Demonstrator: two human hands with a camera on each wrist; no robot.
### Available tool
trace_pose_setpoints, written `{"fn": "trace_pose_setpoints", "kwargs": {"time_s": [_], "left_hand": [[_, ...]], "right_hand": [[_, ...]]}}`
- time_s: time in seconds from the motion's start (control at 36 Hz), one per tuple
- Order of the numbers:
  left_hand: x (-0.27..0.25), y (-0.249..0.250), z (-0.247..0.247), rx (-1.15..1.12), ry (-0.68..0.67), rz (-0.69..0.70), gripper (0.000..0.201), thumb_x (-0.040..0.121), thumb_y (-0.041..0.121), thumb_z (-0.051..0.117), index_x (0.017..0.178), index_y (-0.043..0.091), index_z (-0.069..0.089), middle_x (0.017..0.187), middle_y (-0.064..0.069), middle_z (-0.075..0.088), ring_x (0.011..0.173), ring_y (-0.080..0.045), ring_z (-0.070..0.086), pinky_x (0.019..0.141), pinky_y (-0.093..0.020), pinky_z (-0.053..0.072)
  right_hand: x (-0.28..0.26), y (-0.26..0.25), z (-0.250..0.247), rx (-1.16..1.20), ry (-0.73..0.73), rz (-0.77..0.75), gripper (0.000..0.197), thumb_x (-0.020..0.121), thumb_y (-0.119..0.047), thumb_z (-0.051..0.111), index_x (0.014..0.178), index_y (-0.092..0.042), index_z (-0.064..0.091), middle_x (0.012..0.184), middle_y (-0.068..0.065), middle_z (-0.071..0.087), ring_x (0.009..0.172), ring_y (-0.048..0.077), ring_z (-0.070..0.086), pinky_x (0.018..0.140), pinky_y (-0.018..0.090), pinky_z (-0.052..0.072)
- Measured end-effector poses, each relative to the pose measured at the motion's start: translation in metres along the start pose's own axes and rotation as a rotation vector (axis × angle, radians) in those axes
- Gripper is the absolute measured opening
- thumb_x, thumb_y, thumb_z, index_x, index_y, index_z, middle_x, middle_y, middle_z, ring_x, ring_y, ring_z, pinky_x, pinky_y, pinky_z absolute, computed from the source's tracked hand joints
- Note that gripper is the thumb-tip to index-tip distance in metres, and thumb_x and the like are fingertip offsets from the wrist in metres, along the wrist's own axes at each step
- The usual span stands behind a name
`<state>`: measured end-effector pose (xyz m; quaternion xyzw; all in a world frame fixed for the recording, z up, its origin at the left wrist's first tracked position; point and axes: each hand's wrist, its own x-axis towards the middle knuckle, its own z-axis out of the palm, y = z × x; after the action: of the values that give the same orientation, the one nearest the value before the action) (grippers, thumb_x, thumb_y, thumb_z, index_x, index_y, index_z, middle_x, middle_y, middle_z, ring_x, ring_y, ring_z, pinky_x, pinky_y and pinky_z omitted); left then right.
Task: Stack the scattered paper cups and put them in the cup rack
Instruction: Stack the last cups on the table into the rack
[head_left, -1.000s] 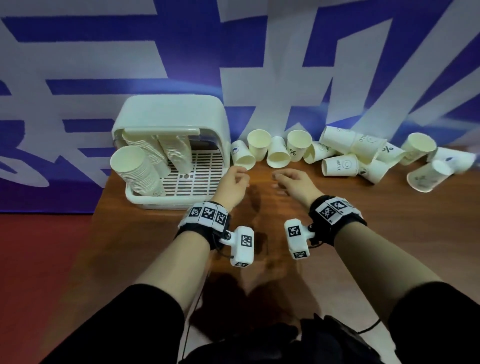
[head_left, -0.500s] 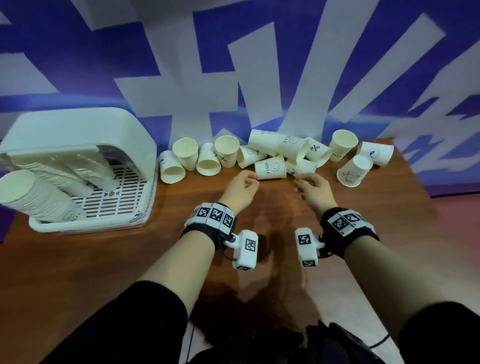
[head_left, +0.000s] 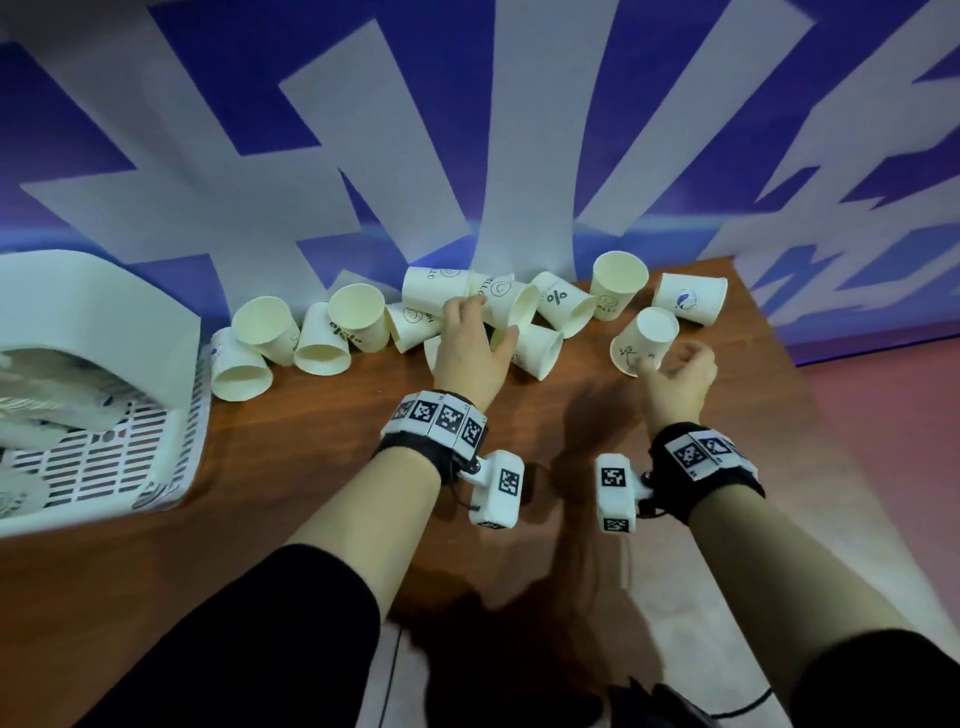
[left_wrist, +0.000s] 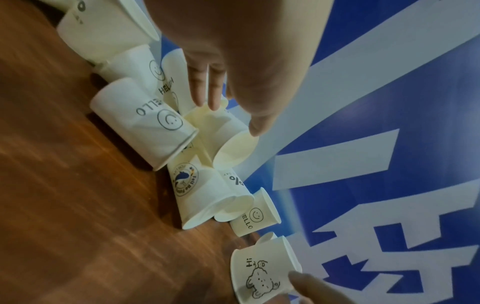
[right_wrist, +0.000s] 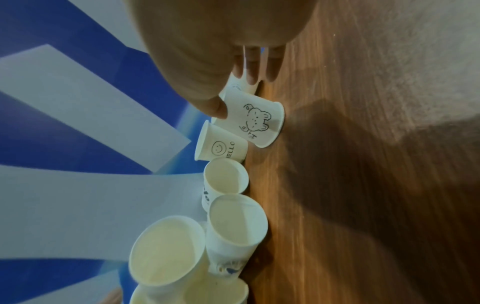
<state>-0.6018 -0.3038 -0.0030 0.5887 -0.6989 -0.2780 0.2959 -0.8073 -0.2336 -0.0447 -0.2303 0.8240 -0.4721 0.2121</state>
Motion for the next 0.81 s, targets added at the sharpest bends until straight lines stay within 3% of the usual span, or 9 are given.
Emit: {"fn": "trace_pose_setpoints", "kwargs": {"time_s": [0.19, 0.28, 0.36, 0.44, 0.56, 0.67, 0.81], "left_hand": [[0.024, -0.001, 0.014, 0.066, 0.042, -0.033, 0.057, 0.090, 0.038, 0.059, 0.137, 0.013, 0.041, 0.122, -0.008, 0.052, 0.110, -0.023, 0.052, 0.083, -0.028, 0.042], [0.030, -0.002, 0.018, 0.078, 0.037, -0.052, 0.059, 0.089, 0.042, 0.059, 0.138, 0.017, 0.039, 0.117, -0.008, 0.058, 0.105, -0.024, 0.055, 0.083, -0.033, 0.048], [0.032, -0.005, 0.022, 0.083, 0.027, -0.059, 0.058, 0.089, 0.045, 0.058, 0.138, 0.021, 0.039, 0.107, -0.006, 0.061, 0.097, -0.022, 0.058, 0.071, -0.027, 0.043], [0.033, -0.009, 0.026, 0.088, 0.016, -0.056, 0.058, 0.090, 0.044, 0.057, 0.141, 0.022, 0.039, 0.102, -0.006, 0.063, 0.086, -0.016, 0.057, 0.071, -0.026, 0.044], [0.033, -0.010, 0.028, 0.064, 0.003, -0.078, 0.057, 0.090, 0.040, 0.056, 0.142, 0.023, 0.040, 0.072, 0.004, 0.053, 0.067, -0.009, 0.050, 0.069, -0.027, 0.049], [0.032, -0.010, 0.030, 0.035, 0.004, -0.064, 0.056, 0.091, 0.038, 0.057, 0.143, 0.021, 0.040, 0.073, -0.003, 0.058, 0.069, -0.012, 0.055, 0.067, -0.022, 0.044], [0.031, -0.007, 0.029, 0.020, 0.003, -0.066, 0.055, 0.092, 0.037, 0.055, 0.143, 0.021, 0.040, 0.074, -0.005, 0.060, 0.069, -0.014, 0.057, 0.067, -0.027, 0.050]], "right_hand": [[0.025, 0.012, 0.011, -0.115, -0.075, 0.150, 0.085, 0.072, -0.028, 0.076, 0.143, -0.015, 0.032, 0.143, 0.009, 0.038, 0.130, 0.030, 0.040, 0.108, 0.050, 0.032], [0.029, 0.015, 0.017, -0.149, -0.072, 0.188, 0.083, 0.070, -0.032, 0.077, 0.140, -0.019, 0.035, 0.142, 0.006, 0.042, 0.131, 0.029, 0.039, 0.109, 0.051, 0.030], [0.031, 0.015, 0.022, -0.184, -0.063, 0.195, 0.075, 0.070, -0.031, 0.077, 0.135, -0.020, 0.041, 0.138, 0.005, 0.046, 0.130, 0.030, 0.039, 0.108, 0.048, 0.029], [0.031, 0.017, 0.025, -0.231, -0.049, 0.196, 0.072, 0.070, -0.031, 0.076, 0.133, -0.021, 0.043, 0.135, 0.006, 0.049, 0.128, 0.031, 0.040, 0.105, 0.048, 0.029], [0.032, 0.022, 0.029, -0.281, -0.051, 0.206, 0.079, 0.072, -0.037, 0.074, 0.140, -0.023, 0.035, 0.143, 0.007, 0.039, 0.132, 0.031, 0.033, 0.107, 0.049, 0.024], [0.032, 0.022, 0.031, -0.294, -0.043, 0.185, 0.079, 0.074, -0.038, 0.072, 0.141, -0.026, 0.032, 0.147, 0.008, 0.031, 0.132, 0.032, 0.031, 0.108, 0.049, 0.022], [0.029, 0.023, 0.032, -0.196, -0.013, 0.130, 0.073, 0.070, -0.037, 0.075, 0.133, -0.024, 0.040, 0.143, 0.006, 0.035, 0.129, 0.031, 0.034, 0.106, 0.048, 0.021]]}}
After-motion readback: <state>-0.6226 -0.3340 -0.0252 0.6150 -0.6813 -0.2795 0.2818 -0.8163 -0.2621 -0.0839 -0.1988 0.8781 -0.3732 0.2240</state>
